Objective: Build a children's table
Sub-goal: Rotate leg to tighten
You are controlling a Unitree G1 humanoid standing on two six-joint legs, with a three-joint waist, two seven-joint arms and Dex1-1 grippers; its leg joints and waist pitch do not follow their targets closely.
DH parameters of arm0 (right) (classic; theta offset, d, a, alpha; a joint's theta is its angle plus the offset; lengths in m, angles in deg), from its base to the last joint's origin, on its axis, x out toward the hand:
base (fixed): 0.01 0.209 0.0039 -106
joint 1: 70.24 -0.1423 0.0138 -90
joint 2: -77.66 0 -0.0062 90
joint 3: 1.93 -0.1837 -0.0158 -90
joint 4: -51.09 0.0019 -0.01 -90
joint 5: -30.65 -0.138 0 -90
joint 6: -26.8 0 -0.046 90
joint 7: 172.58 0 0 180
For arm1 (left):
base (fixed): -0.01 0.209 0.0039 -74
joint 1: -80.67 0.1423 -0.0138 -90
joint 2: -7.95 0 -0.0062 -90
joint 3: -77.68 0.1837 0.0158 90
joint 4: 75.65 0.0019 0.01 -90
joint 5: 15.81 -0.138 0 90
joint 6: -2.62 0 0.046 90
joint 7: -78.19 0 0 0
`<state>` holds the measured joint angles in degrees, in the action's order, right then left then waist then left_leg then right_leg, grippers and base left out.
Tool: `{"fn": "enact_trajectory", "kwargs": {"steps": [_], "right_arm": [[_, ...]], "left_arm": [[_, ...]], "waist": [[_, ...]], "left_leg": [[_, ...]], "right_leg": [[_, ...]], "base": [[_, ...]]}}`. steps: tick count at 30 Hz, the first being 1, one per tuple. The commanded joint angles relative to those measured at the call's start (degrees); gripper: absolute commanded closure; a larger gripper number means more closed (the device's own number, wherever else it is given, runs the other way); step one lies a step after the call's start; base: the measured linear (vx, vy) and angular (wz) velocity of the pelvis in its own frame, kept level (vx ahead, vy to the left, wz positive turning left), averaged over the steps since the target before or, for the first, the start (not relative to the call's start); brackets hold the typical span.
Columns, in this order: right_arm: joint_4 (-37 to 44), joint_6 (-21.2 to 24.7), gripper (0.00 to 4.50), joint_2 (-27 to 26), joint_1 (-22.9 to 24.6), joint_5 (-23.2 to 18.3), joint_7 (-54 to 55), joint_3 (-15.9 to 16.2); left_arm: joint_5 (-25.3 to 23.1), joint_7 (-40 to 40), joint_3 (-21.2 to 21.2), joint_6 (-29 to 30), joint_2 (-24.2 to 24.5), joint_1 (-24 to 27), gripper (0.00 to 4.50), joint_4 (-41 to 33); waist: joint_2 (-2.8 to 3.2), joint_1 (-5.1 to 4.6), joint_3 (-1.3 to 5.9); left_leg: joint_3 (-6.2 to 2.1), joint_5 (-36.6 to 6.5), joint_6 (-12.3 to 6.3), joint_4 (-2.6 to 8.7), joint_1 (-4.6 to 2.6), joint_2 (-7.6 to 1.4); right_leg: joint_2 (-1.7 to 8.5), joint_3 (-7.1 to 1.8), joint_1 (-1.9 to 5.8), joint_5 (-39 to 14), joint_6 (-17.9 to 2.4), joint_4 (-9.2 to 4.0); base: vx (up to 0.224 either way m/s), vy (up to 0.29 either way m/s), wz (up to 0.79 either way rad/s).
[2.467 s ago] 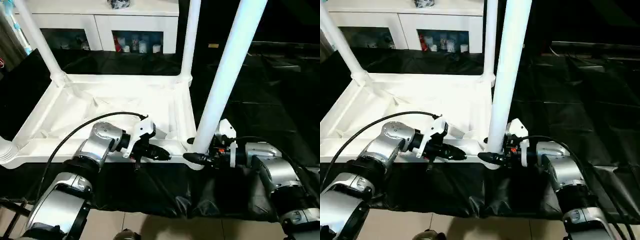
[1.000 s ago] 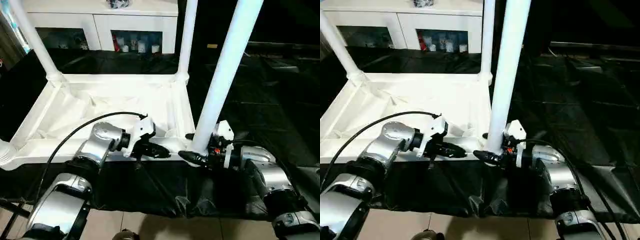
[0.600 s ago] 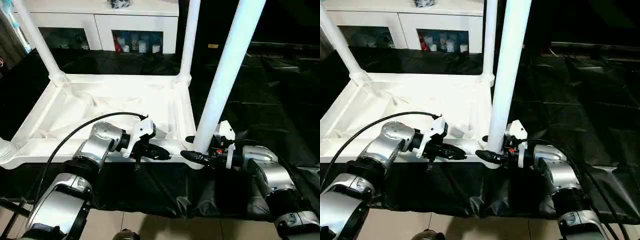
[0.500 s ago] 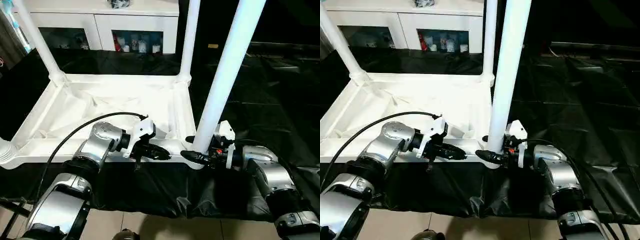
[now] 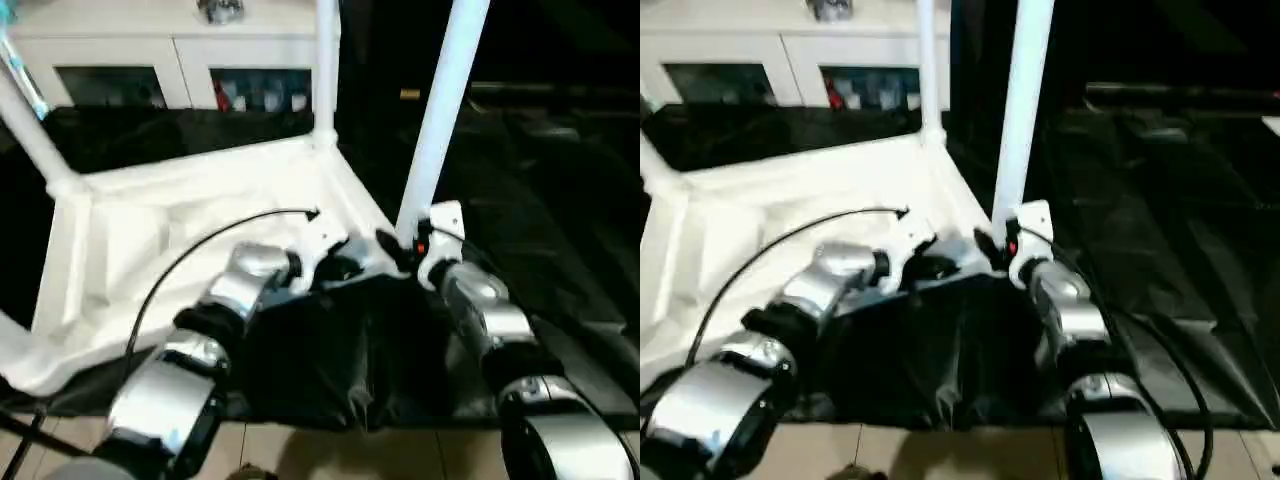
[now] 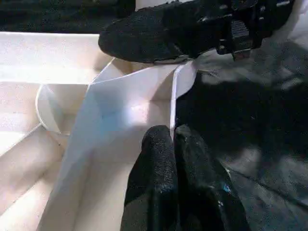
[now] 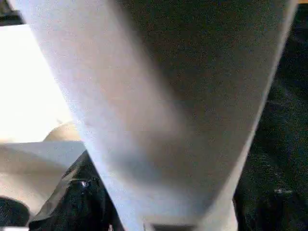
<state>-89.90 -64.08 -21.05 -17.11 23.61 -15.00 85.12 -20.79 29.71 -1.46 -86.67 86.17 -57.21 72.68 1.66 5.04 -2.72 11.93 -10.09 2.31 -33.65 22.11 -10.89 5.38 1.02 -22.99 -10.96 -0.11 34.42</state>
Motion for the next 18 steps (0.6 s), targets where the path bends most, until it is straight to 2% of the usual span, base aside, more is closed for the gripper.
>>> {"fn": "enact_trajectory", "kwargs": {"steps": [1, 4, 5, 6, 7, 10, 11, 15, 17, 18], "right_arm": [[-3.49, 1.32, 1.28, -5.02, 1.05, 1.67, -3.07, 3.83], [-3.71, 0.89, 1.08, -5.49, 0.31, -1.15, -6.75, 1.90], [-3.48, 0.89, 0.94, -5.32, 0.40, -1.29, -7.34, 1.93], [-2.84, 0.74, 0.94, -4.70, 0.79, -1.30, -9.18, 2.44], [-2.57, 0.64, 0.69, -4.38, 0.99, -1.23, -10.11, 2.79], [-0.67, 0.08, 0.54, -1.83, 2.70, 0.38, -15.41, 5.59], [0.64, 0.54, 0.39, -0.77, 3.64, 0.22, -18.41, 6.31], [6.43, 1.90, 0.39, 3.60, 7.30, -1.33, -29.12, 7.95], [8.35, 2.30, 0.39, 5.09, 8.38, -2.04, -32.67, 8.65], [9.41, 2.42, 0.39, 5.87, 8.95, -2.50, -34.62, 8.98]], "left_arm": [[0.05, 5.05, -1.34, -1.22, -1.83, -2.88, 4.50, 0.13], [0.05, 2.79, -1.04, -2.73, -1.49, -3.07, 4.50, 0.35], [0.08, 2.33, -0.95, -2.88, -1.33, -2.96, 4.50, 0.22], [0.18, 1.24, -0.74, -3.15, -0.85, -2.63, 4.50, -0.15], [0.24, 0.89, -0.68, -3.18, -0.63, -2.49, 4.50, -0.28], [1.21, -3.14, -0.52, -3.82, 0.79, -1.37, 4.50, -1.28], [1.47, -4.75, -0.46, -4.17, 1.47, -0.90, 4.50, -1.62], [2.87, -12.78, -0.36, -6.08, 3.99, 1.35, 4.50, -3.53], [3.54, -15.31, -0.29, -5.99, 4.65, 1.92, 4.50, -4.37], [3.87, -16.65, -0.21, -5.99, 5.02, 2.21, 4.50, -4.84]], "waist": [[-0.43, -0.08, 3.93], [-0.32, -0.13, 3.77], [-0.53, -0.18, 3.72], [-0.41, -0.12, 3.66], [-0.39, -0.11, 3.70], [-0.44, -0.01, 3.72], [-0.74, 0.00, 3.71], [-0.73, 0.53, 3.84], [-0.66, 0.39, 3.79], [-0.77, 0.42, 3.59]], "left_leg": [[-1.19, -10.03, -2.45, 3.86, -1.16, -1.70], [-1.15, -11.21, -3.29, 3.97, -1.25, -1.85], [-1.13, -11.63, -3.35, 4.00, -1.20, -1.89], [-1.17, -12.18, -3.22, 4.10, -1.25, -1.96], [-1.17, -12.39, -3.10, 4.10, -1.27, -2.01], [-1.08, -11.44, -3.27, 3.97, -1.07, -2.06], [-1.04, -11.24, -3.44, 3.96, -1.06, -2.07], [-0.99, -9.46, -5.53, 3.63, -1.00, -2.22], [-0.91, -9.60, -5.72, 3.63, -1.07, -2.27], [-0.92, -10.81, -5.50, 3.78, -1.15, -2.30]], "right_leg": [[2.57, -0.84, 2.44, -3.03, -13.26, -3.43], [2.53, -0.75, 2.40, -3.55, -13.93, -3.56], [2.54, -0.74, 2.46, -4.17, -13.89, -3.61], [2.60, -0.75, 2.41, -5.44, -13.85, -3.70], [2.61, -0.72, 2.46, -5.94, -13.83, -3.71], [2.58, -0.71, 2.56, -4.34, -14.07, -3.48], [2.54, -0.68, 2.58, -4.20, -14.08, -3.50], [2.57, -0.67, 2.76, -1.02, -14.67, -3.11], [2.54, -0.62, 2.50, -1.48, -15.25, -3.11], [2.59, -0.62, 2.48, -3.80, -15.32, -3.42]], "base": [[0.000, 0.000, 0.00], [0.000, 0.000, 0.00], [0.000, 0.000, 0.00], [0.000, 0.000, 0.00], [0.000, 0.000, 0.00], [0.000, 0.000, 0.00], [0.000, 0.000, 0.00], [0.000, 0.000, 0.00], [0.000, 0.000, 0.00], [0.000, 0.000, 0.00]]}}
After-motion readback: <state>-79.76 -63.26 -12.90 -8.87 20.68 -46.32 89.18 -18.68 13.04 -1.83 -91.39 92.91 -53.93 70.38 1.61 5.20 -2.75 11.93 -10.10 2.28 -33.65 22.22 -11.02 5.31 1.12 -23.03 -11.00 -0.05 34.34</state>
